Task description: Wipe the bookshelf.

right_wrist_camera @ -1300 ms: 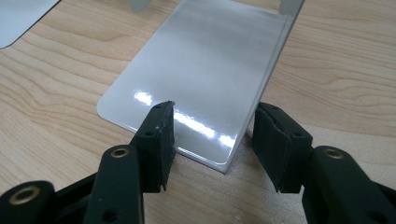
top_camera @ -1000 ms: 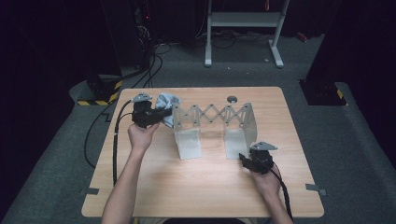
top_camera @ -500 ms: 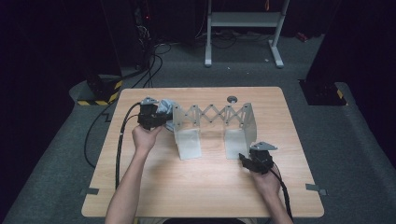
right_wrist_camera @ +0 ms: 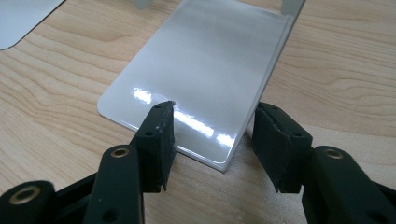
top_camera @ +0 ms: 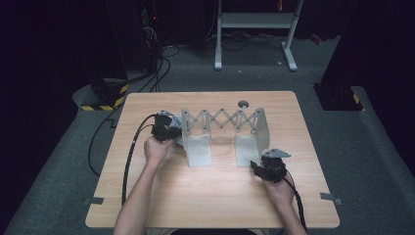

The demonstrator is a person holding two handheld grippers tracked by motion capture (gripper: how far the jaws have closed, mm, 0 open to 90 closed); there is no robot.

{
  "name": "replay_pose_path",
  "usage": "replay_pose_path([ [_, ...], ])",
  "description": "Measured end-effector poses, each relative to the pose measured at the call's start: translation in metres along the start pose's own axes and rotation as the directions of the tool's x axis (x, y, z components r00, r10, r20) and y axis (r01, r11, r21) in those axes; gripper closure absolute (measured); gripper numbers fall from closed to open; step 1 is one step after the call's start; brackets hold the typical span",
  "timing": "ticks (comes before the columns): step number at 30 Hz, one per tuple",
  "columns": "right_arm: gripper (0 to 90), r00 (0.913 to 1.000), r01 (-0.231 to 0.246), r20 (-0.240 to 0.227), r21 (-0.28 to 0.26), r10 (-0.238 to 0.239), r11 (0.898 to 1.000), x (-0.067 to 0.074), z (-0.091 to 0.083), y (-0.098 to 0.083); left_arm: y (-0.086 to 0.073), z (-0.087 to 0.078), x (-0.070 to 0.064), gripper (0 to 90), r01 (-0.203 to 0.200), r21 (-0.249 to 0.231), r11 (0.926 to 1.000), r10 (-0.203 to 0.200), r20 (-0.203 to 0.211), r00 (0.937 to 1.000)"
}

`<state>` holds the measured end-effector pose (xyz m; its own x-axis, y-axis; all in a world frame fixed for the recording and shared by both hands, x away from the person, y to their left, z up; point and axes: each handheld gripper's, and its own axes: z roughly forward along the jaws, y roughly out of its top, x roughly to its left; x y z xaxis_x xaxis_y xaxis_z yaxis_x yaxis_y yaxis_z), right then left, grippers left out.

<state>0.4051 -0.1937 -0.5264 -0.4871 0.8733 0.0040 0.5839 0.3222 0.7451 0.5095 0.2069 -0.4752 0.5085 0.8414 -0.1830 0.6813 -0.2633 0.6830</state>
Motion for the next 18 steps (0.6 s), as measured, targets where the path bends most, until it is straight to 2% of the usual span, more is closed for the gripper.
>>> replay_pose_path([
  [3, 49.3, 1.0, -0.002, 0.001, 0.0, 0.002, 1.0, 0.0, 0.0, 0.0, -0.006, 0.012, 0.002, 78.5, 0.007, 0.04, 0.9992, -0.007, 0.001, 1.0],
  [5, 49.3, 1.0, -0.001, 0.001, -0.001, 0.001, 1.0, 0.0, 0.0, 0.0, -0.007, 0.015, 0.003, 78.4, 0.008, 0.048, 0.9988, -0.008, 0.0, 1.0],
  [8, 49.3, 1.0, -0.001, 0.001, 0.0, 0.001, 1.0, 0.0, 0.0, 0.0, -0.014, 0.019, 0.007, 78.4, 0.051, 0.025, 0.9984, -0.052, 0.026, 0.9983],
  [10, 49.3, 1.0, 0.001, 0.001, 0.0, -0.001, 1.0, 0.0, 0.0, 0.0, -0.017, 0.02, 0.008, 78.4, 0.056, 0.029, 0.998, -0.057, 0.024, 0.9981],
  [14, 49.3, 1.0, -0.001, 0.001, 0.0, 0.001, 1.0, 0.0, 0.0, 0.0, -0.013, 0.012, 0.005, 78.4, 0.039, 0.013, 0.9992, -0.039, 0.029, 0.9988],
  [18, 49.3, 1.0, 0.0, 0.001, 0.0, 0.0, 1.0, 0.0, 0.0, 0.0, -0.005, -0.004, -0.004, 78.4, -0.007, -0.017, 0.9998, 0.007, 0.012, 0.9999],
])
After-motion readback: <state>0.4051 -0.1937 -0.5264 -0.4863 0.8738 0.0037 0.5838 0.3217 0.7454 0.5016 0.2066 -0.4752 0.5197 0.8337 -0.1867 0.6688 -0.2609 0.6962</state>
